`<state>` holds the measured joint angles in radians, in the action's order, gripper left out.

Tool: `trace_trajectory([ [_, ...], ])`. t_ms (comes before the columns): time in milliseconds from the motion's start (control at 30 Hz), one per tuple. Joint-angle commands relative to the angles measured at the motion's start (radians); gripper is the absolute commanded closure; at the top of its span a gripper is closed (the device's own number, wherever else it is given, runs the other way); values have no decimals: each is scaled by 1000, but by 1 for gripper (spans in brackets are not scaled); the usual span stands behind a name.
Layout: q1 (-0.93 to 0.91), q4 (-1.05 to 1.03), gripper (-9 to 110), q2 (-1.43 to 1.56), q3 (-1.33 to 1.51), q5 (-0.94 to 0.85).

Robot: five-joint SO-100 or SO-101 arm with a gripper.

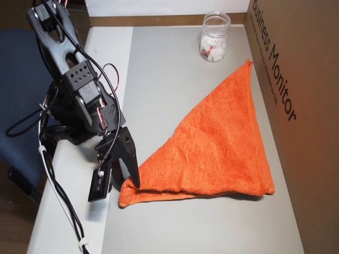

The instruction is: Fold the blanket.

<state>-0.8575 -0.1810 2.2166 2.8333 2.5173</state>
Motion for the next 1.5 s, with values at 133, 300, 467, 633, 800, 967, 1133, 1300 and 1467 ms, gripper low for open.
trace_trajectory([
  [133,-15,75,84,-135,-121,8],
  [300,5,109,84,-183,-138,8],
  [467,40,104,84,-132,-120,-2],
  [633,55,107,84,-114,-120,-5],
  [800,63,107,84,-175,-132,-5],
  [967,63,135,84,-259,-156,-5],
  [1133,86,158,85,-304,-181,-5],
  [1300,91,158,91,-337,-192,-9],
  [1467,87,152,101,-353,-183,-112],
])
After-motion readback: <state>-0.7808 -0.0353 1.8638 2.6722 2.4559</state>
